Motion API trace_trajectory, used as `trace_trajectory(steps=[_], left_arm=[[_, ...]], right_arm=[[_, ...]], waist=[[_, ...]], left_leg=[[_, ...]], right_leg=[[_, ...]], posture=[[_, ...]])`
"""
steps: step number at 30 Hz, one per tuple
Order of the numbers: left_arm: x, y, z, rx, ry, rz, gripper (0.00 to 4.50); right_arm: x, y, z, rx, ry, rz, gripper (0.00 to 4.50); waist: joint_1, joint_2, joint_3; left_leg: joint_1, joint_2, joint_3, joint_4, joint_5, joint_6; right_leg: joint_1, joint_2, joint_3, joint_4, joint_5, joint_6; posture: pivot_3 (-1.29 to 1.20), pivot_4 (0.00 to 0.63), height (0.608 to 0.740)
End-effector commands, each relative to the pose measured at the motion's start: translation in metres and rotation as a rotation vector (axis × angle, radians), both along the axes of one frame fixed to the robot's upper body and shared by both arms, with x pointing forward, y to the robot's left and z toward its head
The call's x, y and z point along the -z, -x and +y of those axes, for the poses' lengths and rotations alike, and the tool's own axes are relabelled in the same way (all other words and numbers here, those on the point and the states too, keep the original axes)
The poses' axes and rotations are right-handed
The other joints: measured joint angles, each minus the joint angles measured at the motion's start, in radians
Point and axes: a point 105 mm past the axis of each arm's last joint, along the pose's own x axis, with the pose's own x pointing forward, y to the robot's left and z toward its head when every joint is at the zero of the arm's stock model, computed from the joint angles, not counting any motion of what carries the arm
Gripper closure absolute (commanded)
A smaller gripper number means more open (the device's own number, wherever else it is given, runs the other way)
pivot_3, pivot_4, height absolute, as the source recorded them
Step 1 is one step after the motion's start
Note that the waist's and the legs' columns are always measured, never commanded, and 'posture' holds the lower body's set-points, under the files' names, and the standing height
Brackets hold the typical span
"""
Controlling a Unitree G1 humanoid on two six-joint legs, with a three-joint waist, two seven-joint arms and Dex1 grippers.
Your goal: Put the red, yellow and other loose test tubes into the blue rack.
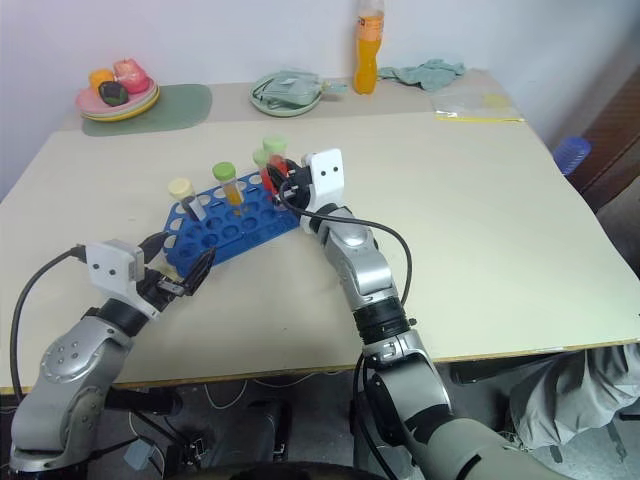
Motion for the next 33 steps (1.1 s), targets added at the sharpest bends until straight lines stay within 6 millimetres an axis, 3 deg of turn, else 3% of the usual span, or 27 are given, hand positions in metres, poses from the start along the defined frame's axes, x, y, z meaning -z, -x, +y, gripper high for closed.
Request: trace_trajectory(steps=[1,16,27,33], left_arm=[[-0.012,0.003,-0.006,0.017,-0.009,-0.036,0.0],[-0.003,0.005,-0.016,0.108,-0.017,0.008,0.0],[0.007,0.007,-0.015,0.121,-0.014,0.02,0.0],[0.007,0.006,-0.016,0.124,-0.008,0.015,0.0]], right_arm=[[-0.018,0.0,0.009,-0.007,-0.02,-0.068,3.69],[0.001,-0.013,0.01,0.036,-0.012,-0.073,3.69],[0.007,-0.003,0.011,-0.006,0.015,-0.134,3.69],[0.007,0.002,0.011,-0.02,0.04,-0.183,0.73]], waist=[[-0.005,0.0,0.0],[-0.019,0.0,0.0],[-0.019,0.0,0.0],[-0.019,0.0,0.0]], left_leg=[[0.0,0.0,0.0,0.0,0.0,0.0],[0.0,0.0,0.0,0.0,0.0,0.0],[0.0,0.001,0.0,0.0,0.0,0.0],[0.0,0.001,0.0,-0.001,0.0,0.0]], right_leg=[[0.0,0.0,0.0,0.0,0.0,0.0],[0.0,0.0,0.0,0.0,0.0,0.0],[0.0,0.0,0.0,0.0,0.0,0.0],[0.0,0.0,0.0,0.0,0.0,0.0]], posture=[[0.0,0.15,0.74],[0.0,0.15,0.74],[0.0,0.15,0.74],[0.0,0.15,0.74]])
